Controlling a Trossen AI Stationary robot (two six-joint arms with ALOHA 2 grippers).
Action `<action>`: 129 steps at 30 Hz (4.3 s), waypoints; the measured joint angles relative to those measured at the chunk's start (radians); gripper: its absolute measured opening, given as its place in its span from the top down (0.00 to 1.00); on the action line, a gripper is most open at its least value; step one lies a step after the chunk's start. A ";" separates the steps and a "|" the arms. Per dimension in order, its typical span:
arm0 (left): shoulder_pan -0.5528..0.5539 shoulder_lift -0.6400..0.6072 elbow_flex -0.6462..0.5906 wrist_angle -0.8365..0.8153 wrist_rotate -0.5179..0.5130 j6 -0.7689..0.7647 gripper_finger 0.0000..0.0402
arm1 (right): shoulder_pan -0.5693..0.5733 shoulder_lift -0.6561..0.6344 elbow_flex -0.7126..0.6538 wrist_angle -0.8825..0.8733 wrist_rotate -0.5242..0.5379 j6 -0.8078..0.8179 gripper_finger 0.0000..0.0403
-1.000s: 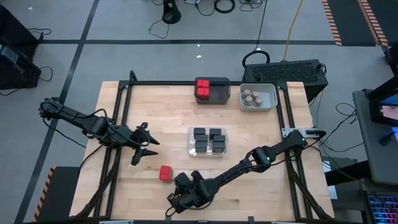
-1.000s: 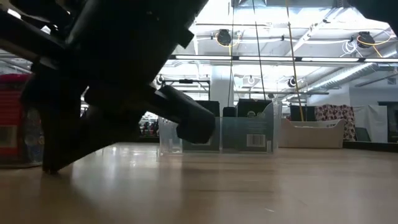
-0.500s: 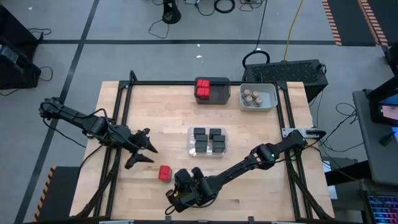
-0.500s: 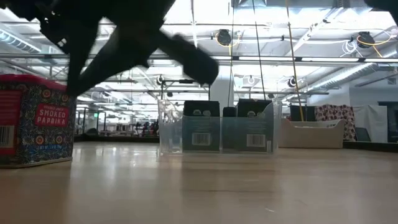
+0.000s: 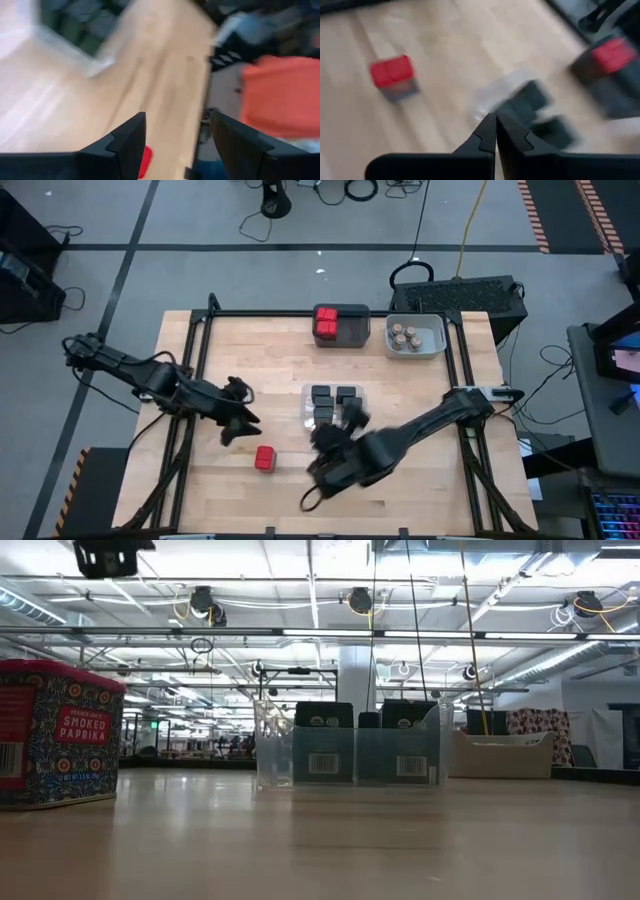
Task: Sort spices by type
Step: Put the red seasoning bottle into the black bin
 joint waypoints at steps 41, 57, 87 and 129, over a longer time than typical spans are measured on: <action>-0.163 0.656 0.347 -0.469 -0.072 -0.994 0.46 | -0.056 -0.458 0.001 -0.203 -0.140 -0.740 1.00; -0.163 0.655 0.338 -0.462 -0.070 -0.983 0.17 | -0.073 -0.458 0.001 -0.203 -0.139 -0.754 1.00; -0.164 0.810 0.338 -0.419 -0.018 -0.967 0.17 | -0.072 -0.458 0.001 -0.203 -0.140 -0.743 1.00; 0.570 0.417 0.495 -0.506 -0.003 0.255 0.42 | -0.208 -0.458 0.001 -0.203 -0.192 -0.759 1.00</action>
